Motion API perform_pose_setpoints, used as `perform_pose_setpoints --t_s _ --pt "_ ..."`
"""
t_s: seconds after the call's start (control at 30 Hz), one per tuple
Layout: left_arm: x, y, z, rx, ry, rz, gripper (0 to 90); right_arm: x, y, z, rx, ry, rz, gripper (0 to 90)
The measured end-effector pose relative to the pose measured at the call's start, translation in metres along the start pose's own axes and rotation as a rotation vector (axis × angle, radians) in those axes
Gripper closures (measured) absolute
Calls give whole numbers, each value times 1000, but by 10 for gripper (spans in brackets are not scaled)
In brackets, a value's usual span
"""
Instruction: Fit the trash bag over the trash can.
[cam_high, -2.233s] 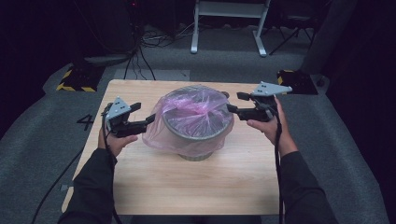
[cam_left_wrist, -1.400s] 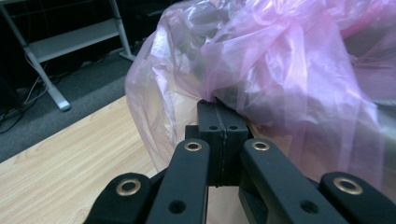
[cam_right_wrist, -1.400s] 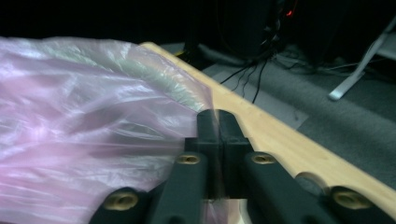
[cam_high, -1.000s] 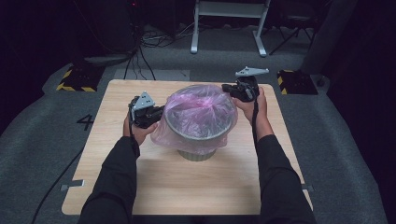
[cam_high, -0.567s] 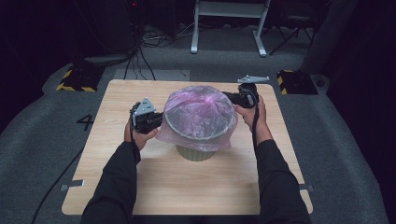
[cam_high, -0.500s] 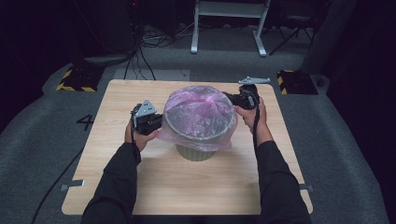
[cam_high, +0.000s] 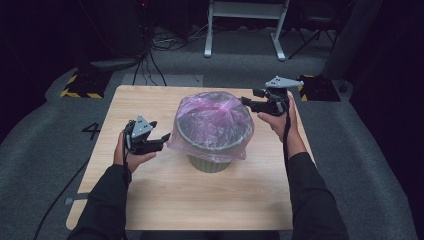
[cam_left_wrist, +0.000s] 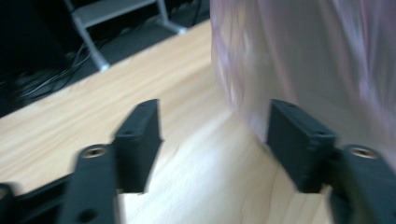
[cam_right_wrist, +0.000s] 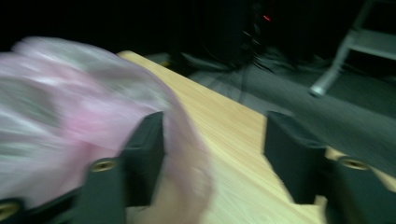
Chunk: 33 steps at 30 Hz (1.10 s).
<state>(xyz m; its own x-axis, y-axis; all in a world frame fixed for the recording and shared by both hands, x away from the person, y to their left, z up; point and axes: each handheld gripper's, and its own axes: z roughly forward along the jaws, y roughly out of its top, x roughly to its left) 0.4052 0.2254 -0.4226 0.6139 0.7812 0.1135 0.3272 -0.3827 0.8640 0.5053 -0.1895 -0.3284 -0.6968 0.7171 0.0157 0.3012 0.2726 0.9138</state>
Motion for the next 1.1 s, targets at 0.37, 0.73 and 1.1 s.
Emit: perform_pose_setpoints --t_s 0.37,0.73,1.1 --pt "-51 -55 -15 137 -80 93 222 67 21 16 140 201 -234 510" --pt "-69 -87 -20 231 -127 98 225 85 12 34 357 253 -309 448" --pt "-67 -99 -25 216 -121 50 195 82 22 -14 119 153 -229 270"
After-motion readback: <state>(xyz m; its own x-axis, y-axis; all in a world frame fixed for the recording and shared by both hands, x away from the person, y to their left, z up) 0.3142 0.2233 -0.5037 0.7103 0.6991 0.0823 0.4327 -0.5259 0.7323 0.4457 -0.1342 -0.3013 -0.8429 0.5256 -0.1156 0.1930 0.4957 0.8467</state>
